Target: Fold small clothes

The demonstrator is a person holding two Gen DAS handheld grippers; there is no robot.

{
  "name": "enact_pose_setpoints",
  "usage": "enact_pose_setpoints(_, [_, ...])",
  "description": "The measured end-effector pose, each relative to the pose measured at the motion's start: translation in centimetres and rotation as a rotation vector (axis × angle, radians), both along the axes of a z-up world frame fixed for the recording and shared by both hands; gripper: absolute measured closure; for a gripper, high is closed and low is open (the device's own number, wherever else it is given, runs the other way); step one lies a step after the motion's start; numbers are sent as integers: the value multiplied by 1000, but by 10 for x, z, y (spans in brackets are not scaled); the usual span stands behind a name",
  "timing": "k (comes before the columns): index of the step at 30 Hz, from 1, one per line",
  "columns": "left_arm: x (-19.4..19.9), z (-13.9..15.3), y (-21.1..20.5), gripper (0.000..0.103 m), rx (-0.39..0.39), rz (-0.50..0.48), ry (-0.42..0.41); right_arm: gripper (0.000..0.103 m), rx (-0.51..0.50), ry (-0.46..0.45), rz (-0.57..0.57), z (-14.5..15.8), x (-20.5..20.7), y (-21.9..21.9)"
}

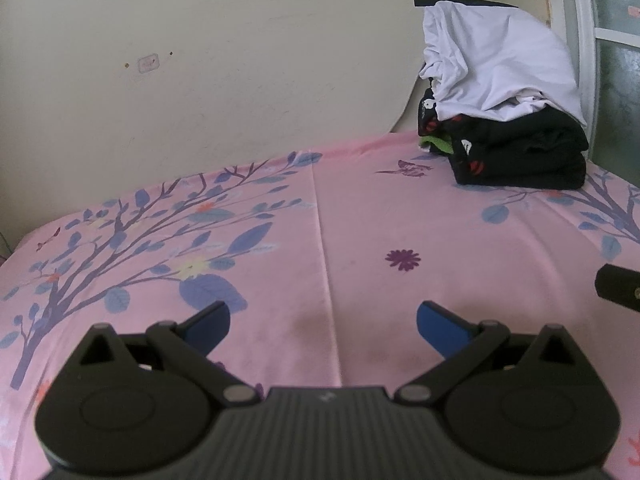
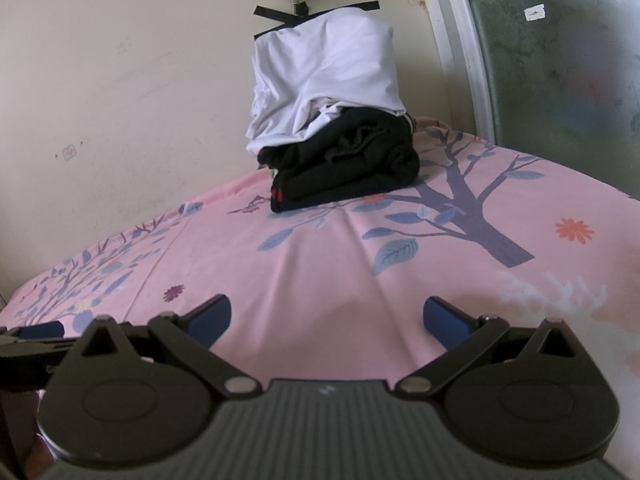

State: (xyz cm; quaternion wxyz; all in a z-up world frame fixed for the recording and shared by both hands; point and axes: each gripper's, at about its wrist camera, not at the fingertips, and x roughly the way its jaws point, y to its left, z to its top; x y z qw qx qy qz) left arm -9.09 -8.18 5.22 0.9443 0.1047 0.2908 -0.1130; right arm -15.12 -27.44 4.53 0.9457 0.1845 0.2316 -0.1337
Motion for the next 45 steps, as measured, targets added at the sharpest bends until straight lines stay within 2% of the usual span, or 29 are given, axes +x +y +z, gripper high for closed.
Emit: enact_pose_setpoints(45, [2, -3, 1, 0, 25, 15, 15, 6, 2, 11, -3, 1, 1, 1])
